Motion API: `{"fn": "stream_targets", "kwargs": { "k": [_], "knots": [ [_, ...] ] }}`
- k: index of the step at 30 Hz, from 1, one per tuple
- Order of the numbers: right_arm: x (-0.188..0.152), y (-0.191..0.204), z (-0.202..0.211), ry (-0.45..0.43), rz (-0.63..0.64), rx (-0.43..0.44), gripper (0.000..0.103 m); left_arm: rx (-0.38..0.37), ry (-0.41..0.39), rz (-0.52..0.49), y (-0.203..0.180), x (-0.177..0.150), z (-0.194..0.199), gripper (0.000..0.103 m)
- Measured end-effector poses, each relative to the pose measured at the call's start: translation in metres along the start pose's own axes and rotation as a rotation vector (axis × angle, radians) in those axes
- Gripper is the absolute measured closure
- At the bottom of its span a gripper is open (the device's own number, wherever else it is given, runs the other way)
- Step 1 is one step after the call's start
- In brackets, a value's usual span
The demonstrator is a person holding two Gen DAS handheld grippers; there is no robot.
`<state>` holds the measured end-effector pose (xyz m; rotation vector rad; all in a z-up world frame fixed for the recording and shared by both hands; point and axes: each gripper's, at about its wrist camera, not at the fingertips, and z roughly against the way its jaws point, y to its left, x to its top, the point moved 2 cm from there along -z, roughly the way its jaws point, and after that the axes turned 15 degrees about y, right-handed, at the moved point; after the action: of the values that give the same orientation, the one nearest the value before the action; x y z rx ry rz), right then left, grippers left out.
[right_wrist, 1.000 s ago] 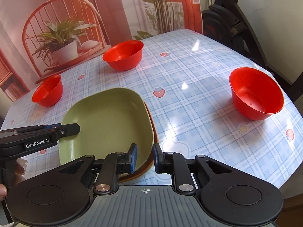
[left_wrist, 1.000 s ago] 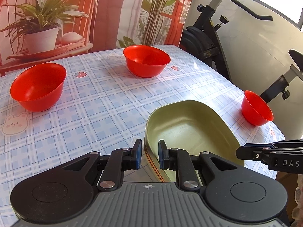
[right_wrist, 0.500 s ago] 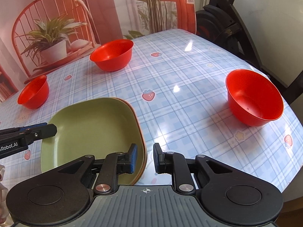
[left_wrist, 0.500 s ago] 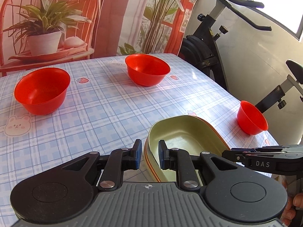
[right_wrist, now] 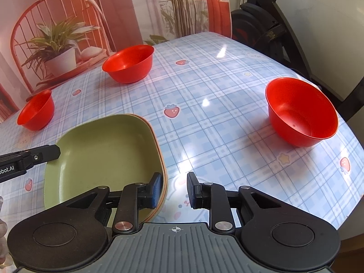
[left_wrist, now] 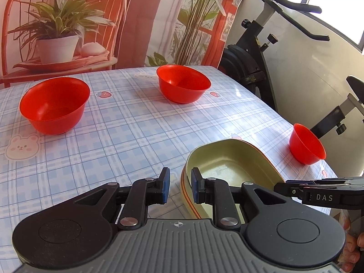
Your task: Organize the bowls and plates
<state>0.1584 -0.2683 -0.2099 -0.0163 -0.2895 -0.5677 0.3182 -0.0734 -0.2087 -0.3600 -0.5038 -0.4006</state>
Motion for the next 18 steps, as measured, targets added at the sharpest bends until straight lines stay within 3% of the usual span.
{"fn": "stream_targets", "kwargs": {
  "k": [6, 9, 18],
  "knots": [
    [0.0042, 0.0004, 0.0001, 0.004, 0.001, 0.000, 0.081, -0.001, 0.008, -0.002, 0.0010, 0.0013, -0.0018, 0.080],
    [0.0043, 0.0012, 0.0025, -0.012, 0.003, -0.010, 0.082, 0.015, 0.034, 0.002, 0.0015, -0.0007, -0.0083, 0.073],
    [0.0043, 0.0010, -0.0012, -0.012, 0.003, 0.002, 0.082, 0.005, 0.027, 0.025, 0.0053, -0.0039, -0.0034, 0.073]
  ]
}}
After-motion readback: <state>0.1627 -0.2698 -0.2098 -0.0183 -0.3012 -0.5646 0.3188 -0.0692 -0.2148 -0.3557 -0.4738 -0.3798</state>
